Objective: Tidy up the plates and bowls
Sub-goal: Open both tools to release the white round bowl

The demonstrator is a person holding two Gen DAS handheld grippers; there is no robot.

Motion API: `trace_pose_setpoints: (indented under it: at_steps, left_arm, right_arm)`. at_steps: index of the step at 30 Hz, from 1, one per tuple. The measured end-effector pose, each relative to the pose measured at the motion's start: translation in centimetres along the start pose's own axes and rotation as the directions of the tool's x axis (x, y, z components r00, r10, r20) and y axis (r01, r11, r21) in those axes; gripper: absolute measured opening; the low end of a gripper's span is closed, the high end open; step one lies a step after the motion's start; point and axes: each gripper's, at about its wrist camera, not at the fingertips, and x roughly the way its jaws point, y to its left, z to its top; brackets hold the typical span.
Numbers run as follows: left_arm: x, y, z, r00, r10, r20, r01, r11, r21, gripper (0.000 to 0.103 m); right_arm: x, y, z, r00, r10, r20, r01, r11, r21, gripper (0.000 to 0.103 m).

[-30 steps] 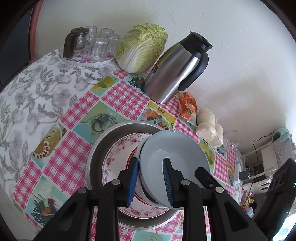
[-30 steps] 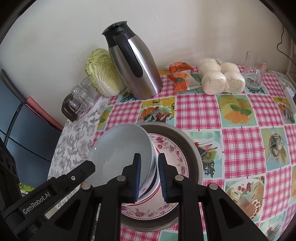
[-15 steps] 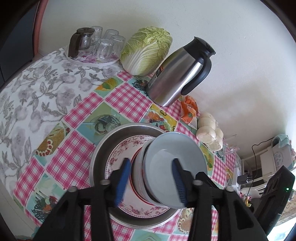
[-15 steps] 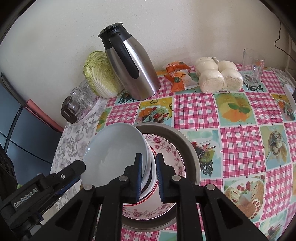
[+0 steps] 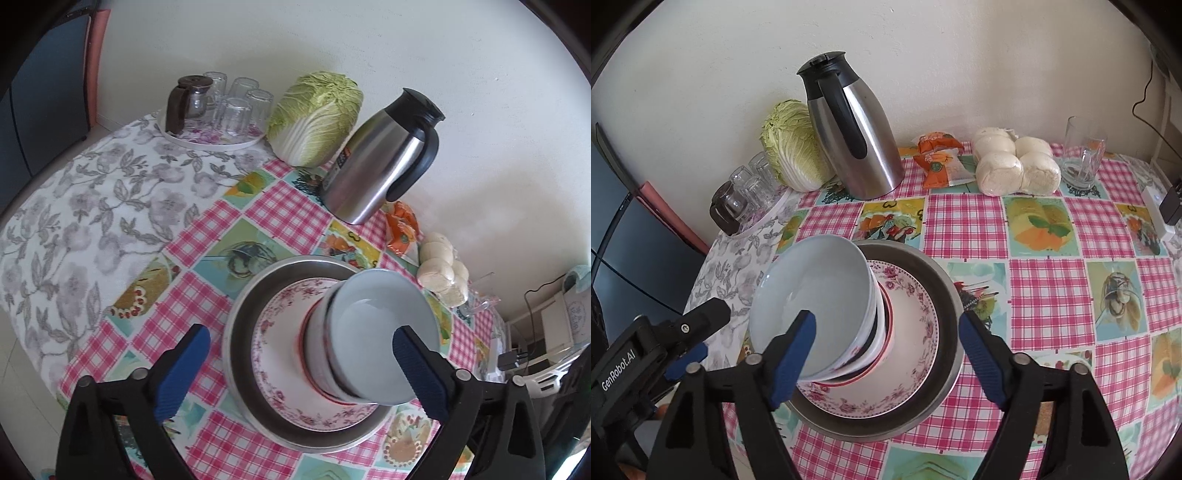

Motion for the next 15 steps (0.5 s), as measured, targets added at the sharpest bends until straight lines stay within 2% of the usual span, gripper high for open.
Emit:
trace_pose_setpoints:
  at_steps: [1, 4, 9, 15]
  left_arm:
    - [-0.1, 0.2, -0.1, 1.000, 0.017, 0.006, -0.017, 1.000, 0.009, 0.103]
    - [-0.4, 0.4, -0.5, 0.997, 0.063, 0.034, -0.064, 0.997, 0.041, 0.103]
    - [-1.1, 0.6, -1.5, 0.987, 0.137, 0.089, -0.146, 0.984, 0.107, 0.103]
    - [-1.1, 1.3, -2.4, 0.984, 0.161, 0.075, -0.170, 0.977, 0.127, 0.103]
  right_arm:
    - [-0.1, 0.1, -0.1, 1.000, -0.006, 0.003, 0.006, 1.000, -0.006, 0.082]
    - [-0.3, 0.3, -0.8, 1.000, -0.028, 0.014, 0.028, 0.999, -0.025, 0.095]
    - [-0.4, 0.7, -2.0, 0.999, -0.045, 0.021, 0.046, 0.997, -0.060, 0.096]
    - [-0.3, 0.7, -3.2, 0.997, -0.077, 0.014, 0.078, 0.993, -0.093, 0.096]
